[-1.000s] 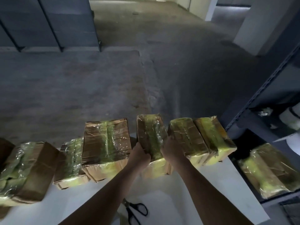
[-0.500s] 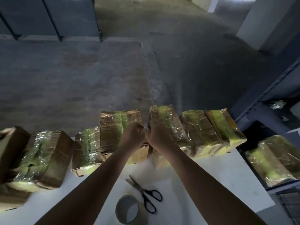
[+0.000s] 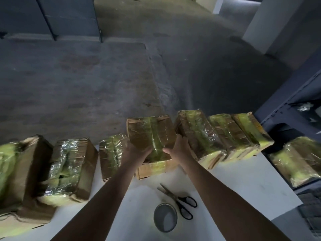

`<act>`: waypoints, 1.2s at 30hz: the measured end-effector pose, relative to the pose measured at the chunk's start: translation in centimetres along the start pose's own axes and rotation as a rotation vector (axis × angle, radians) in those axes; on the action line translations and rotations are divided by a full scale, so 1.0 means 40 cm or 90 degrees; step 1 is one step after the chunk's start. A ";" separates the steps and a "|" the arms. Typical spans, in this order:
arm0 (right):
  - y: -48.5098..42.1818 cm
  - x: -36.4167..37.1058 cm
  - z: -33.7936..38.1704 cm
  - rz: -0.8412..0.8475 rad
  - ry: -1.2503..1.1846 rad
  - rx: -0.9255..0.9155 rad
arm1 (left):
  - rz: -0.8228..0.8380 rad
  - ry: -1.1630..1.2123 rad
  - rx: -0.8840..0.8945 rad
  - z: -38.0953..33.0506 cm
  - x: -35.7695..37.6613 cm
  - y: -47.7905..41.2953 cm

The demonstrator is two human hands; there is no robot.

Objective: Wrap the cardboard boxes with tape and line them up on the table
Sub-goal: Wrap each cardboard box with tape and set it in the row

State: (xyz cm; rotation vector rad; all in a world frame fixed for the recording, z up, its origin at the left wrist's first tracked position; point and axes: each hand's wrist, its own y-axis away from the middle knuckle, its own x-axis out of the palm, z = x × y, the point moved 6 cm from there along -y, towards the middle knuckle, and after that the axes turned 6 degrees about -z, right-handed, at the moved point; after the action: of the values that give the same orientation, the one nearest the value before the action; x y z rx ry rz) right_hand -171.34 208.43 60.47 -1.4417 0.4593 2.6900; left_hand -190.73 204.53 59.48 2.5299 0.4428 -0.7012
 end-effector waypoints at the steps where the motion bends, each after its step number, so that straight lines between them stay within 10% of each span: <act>1: 0.013 -0.002 0.003 -0.024 -0.018 0.001 | -0.011 -0.015 0.012 -0.001 0.002 -0.001; 9: 0.091 -0.129 0.016 -0.176 -0.071 -0.081 | -0.088 -0.072 0.045 -0.062 -0.010 0.009; 22: 0.194 -0.227 -0.099 -0.087 -0.270 -0.148 | -0.226 -0.103 0.219 -0.179 -0.078 0.244; 28: 0.260 -0.316 -0.046 -0.277 0.019 -0.329 | -0.307 -0.249 0.317 -0.181 -0.112 0.405; 36: 0.343 -0.222 0.026 0.098 0.035 -0.519 | -0.251 -0.398 0.301 -0.099 -0.221 0.518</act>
State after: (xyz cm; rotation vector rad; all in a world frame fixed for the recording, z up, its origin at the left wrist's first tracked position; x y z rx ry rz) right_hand -169.75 196.44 71.51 -1.6654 -0.6411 3.1295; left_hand -187.70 187.73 74.68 2.4511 0.6023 -1.8595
